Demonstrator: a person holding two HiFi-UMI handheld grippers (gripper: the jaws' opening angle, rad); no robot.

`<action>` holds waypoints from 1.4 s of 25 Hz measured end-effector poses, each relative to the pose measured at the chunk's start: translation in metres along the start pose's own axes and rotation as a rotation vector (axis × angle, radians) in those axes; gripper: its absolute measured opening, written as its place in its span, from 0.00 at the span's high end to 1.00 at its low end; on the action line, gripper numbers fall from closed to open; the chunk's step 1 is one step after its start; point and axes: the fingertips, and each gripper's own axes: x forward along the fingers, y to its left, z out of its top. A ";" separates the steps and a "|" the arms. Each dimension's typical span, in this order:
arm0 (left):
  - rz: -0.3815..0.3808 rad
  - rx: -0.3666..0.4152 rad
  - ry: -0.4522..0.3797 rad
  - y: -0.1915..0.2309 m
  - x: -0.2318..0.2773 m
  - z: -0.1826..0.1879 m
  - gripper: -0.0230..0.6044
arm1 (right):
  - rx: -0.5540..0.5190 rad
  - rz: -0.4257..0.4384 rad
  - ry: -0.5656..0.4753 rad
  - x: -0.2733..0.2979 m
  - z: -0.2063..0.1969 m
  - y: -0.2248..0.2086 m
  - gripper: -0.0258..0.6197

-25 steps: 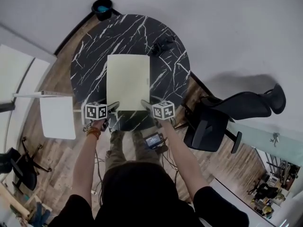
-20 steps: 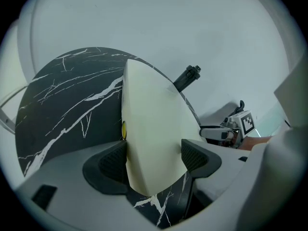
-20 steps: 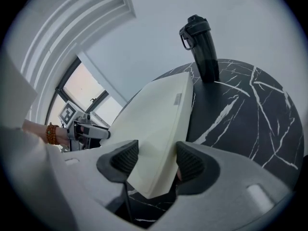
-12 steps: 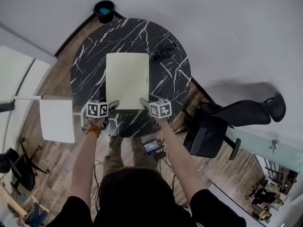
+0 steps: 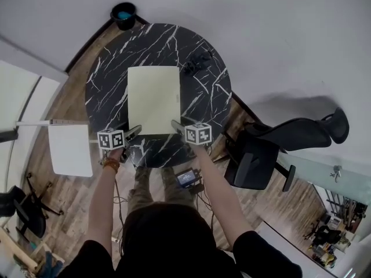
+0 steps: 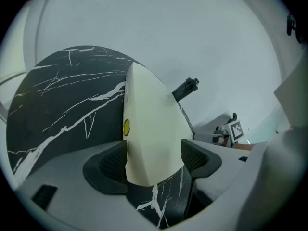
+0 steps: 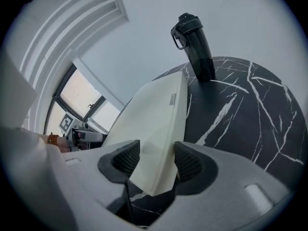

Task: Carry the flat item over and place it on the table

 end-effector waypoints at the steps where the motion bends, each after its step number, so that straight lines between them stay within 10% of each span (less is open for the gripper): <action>1: 0.005 0.005 0.011 0.003 -0.003 -0.004 0.39 | -0.004 0.002 -0.003 -0.001 -0.001 0.002 0.62; 21: 0.010 0.023 0.036 0.009 -0.012 -0.011 0.52 | -0.052 -0.025 0.023 0.001 -0.011 0.009 0.66; 28: 0.013 0.092 -0.105 -0.007 -0.059 0.022 0.52 | -0.111 -0.072 -0.082 -0.033 0.010 0.016 0.70; 31: 0.070 0.165 -0.216 -0.014 -0.091 0.041 0.93 | -0.158 -0.075 -0.144 -0.051 0.024 0.031 0.77; 35: 0.041 0.263 -0.283 -0.041 -0.120 0.055 0.94 | -0.203 -0.056 -0.228 -0.071 0.044 0.062 0.83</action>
